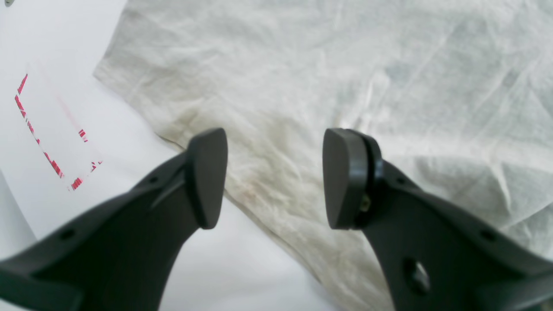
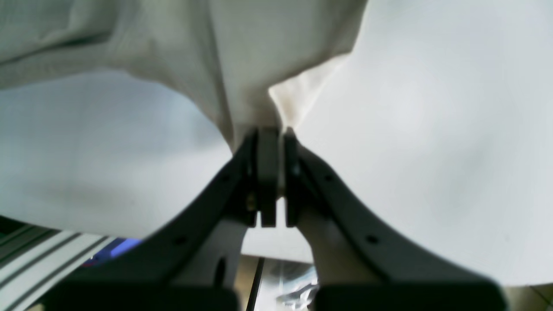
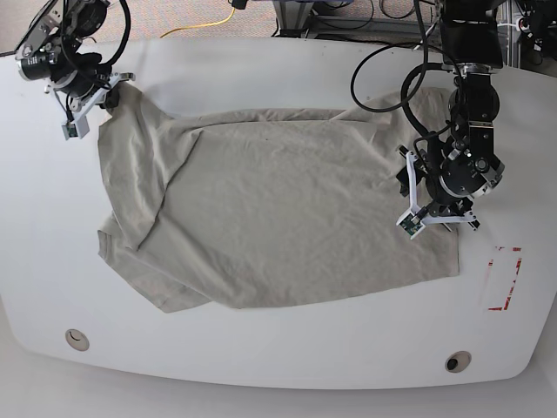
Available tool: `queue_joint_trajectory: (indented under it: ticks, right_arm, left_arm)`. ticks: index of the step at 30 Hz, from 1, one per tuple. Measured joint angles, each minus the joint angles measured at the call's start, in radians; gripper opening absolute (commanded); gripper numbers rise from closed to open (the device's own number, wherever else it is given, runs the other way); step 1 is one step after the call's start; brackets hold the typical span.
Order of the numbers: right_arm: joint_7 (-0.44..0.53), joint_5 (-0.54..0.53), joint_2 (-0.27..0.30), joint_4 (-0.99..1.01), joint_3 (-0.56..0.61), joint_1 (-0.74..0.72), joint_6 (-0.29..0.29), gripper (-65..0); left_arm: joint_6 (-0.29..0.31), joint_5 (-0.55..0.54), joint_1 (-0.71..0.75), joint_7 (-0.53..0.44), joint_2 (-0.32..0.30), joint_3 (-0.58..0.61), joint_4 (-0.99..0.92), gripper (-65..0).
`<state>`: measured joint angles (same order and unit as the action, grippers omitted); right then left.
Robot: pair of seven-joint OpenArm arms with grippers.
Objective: Layout the t-shirt on the table in an organized manner, then fold the t-shirt properly
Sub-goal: 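Pull the shirt corner with the right gripper away from the left gripper, then lower the right gripper and release the shirt corner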
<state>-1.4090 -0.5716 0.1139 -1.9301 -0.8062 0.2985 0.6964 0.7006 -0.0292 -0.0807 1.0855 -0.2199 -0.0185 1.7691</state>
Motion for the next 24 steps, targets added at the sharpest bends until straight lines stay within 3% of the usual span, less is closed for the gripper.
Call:
queue_joint_trajectory:
  ticks: [10,13,24]
  right_arm:
    - [0.001,-0.043,-0.103,-0.066,-0.007,0.173,0.000,-62.9]
    - [0.000,-0.135,-0.105,-0.066,-0.053,0.218,0.000,-62.9]
    - [0.004,-0.297,-0.066,-0.068,-0.173,0.304,0.000,-62.3]
  left_arm:
    - [0.000,0.000,0.000,0.000,0.000,0.000,0.000,-33.2]
    - [0.000,-0.001,0.000,0.000,0.000,0.000,0.000,-33.2]
    - [0.000,-0.001,0.023,0.005,0.002,0.000,0.000,-33.2]
